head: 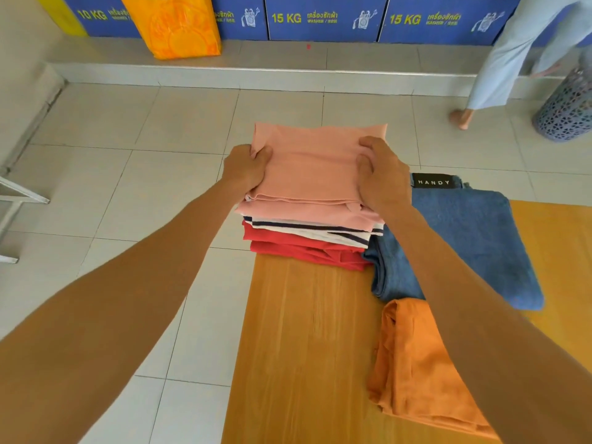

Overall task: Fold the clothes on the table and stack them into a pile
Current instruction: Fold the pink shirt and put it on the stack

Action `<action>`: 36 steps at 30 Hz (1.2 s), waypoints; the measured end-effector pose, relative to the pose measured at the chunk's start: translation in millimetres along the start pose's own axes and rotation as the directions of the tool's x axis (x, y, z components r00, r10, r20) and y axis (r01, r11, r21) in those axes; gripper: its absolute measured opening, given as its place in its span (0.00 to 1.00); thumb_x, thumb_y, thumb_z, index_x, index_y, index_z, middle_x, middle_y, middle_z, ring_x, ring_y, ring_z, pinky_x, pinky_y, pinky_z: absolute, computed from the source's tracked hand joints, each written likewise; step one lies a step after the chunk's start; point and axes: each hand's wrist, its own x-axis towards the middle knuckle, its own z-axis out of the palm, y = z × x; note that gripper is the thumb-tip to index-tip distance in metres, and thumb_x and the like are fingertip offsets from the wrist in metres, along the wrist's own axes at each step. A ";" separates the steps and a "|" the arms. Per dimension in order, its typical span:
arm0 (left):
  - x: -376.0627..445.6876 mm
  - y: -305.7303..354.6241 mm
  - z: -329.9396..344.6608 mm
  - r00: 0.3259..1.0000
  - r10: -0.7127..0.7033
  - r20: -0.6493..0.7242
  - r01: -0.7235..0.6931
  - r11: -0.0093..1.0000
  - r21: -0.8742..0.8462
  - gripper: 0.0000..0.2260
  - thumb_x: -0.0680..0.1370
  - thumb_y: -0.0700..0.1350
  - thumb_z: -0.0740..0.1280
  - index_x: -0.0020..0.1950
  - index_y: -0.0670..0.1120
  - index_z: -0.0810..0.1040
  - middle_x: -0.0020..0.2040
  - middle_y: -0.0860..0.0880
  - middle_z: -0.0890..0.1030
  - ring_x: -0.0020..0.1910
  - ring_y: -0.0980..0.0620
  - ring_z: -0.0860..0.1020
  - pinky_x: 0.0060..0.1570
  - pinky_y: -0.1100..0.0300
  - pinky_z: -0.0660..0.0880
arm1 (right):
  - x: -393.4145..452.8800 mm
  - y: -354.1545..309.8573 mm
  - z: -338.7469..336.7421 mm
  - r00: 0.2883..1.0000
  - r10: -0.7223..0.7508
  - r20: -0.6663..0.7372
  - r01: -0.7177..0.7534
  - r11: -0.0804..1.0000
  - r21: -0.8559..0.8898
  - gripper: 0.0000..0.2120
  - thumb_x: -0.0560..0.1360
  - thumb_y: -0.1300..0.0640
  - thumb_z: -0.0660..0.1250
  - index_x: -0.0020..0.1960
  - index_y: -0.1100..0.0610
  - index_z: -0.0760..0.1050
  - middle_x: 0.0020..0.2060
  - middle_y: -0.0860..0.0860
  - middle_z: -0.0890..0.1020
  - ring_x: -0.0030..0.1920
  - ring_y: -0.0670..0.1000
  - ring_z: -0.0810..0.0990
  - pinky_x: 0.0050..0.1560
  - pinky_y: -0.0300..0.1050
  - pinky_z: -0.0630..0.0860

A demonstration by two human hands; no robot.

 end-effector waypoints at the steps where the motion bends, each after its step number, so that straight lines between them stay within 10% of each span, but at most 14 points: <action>1: -0.3 -0.4 -0.9 1.000 0.008 -0.019 -0.009 1.000 -0.022 0.16 0.79 0.58 0.62 0.43 0.46 0.73 0.40 0.46 0.78 0.38 0.41 0.76 0.35 0.54 0.70 | -1.3 -0.7 -1.5 1.000 0.004 -0.011 -0.004 1.000 0.015 0.15 0.82 0.51 0.59 0.67 0.42 0.72 0.55 0.54 0.83 0.51 0.58 0.81 0.53 0.55 0.79; 7: -21.2 -14.3 7.2 0.995 0.032 -0.095 -0.025 0.997 0.076 0.18 0.79 0.55 0.63 0.58 0.41 0.73 0.50 0.45 0.77 0.47 0.43 0.75 0.43 0.54 0.69 | -14.1 4.7 3.3 1.000 0.022 0.010 -0.020 0.990 -0.142 0.17 0.82 0.48 0.58 0.70 0.41 0.70 0.55 0.58 0.80 0.53 0.61 0.79 0.48 0.53 0.76; 12: -31.9 4.2 10.1 0.878 0.407 -0.252 -0.311 0.885 0.346 0.23 0.77 0.39 0.63 0.72 0.43 0.67 0.71 0.42 0.69 0.69 0.42 0.67 0.67 0.46 0.68 | -7.4 -20.6 1.7 0.993 -0.106 -0.049 0.065 0.851 -0.522 0.19 0.74 0.62 0.65 0.64 0.52 0.75 0.72 0.59 0.62 0.70 0.62 0.64 0.65 0.56 0.66; 16: -46.9 18.6 39.6 0.825 0.563 0.059 -0.545 0.763 0.348 0.21 0.81 0.49 0.54 0.72 0.45 0.71 0.77 0.43 0.64 0.77 0.43 0.60 0.73 0.41 0.58 | -1.2 -23.0 22.5 0.949 -0.235 0.208 0.309 0.817 -0.487 0.23 0.81 0.52 0.56 0.75 0.55 0.66 0.80 0.54 0.57 0.81 0.56 0.51 0.77 0.61 0.52; 20: -47.0 -3.9 55.3 0.869 0.465 0.172 -0.471 0.669 0.575 0.28 0.81 0.62 0.46 0.79 0.54 0.56 0.81 0.45 0.52 0.80 0.44 0.49 0.76 0.40 0.48 | 7.7 9.3 21.9 0.971 -0.072 0.226 0.176 0.856 -0.486 0.28 0.83 0.44 0.46 0.80 0.52 0.57 0.81 0.49 0.55 0.81 0.53 0.47 0.77 0.68 0.45; 26: -55.8 -1.4 54.2 0.909 0.386 0.154 -0.402 0.720 0.565 0.31 0.82 0.60 0.47 0.81 0.46 0.49 0.81 0.42 0.48 0.80 0.42 0.45 0.76 0.39 0.43 | 18.7 8.7 8.6 0.968 0.114 0.222 0.013 0.865 -0.502 0.26 0.84 0.53 0.47 0.81 0.53 0.50 0.82 0.52 0.48 0.81 0.56 0.43 0.76 0.71 0.46; 31: -95.3 -3.1 70.9 0.702 0.618 0.354 -0.696 0.491 0.524 0.29 0.82 0.62 0.49 0.79 0.50 0.58 0.81 0.46 0.52 0.80 0.45 0.45 0.74 0.35 0.47 | 8.0 13.0 14.9 0.968 -0.006 0.250 0.108 0.913 -0.393 0.24 0.84 0.52 0.49 0.80 0.52 0.56 0.82 0.52 0.48 0.81 0.57 0.45 0.76 0.69 0.51; 36: -94.6 4.9 64.5 0.718 0.664 0.209 -0.687 0.629 0.363 0.15 0.81 0.49 0.60 0.66 0.53 0.79 0.71 0.52 0.75 0.76 0.48 0.64 0.73 0.37 0.55 | -10.9 19.1 1.5 0.998 -0.017 0.066 0.030 0.980 -0.198 0.24 0.82 0.51 0.59 0.76 0.56 0.63 0.72 0.61 0.66 0.69 0.64 0.68 0.63 0.60 0.72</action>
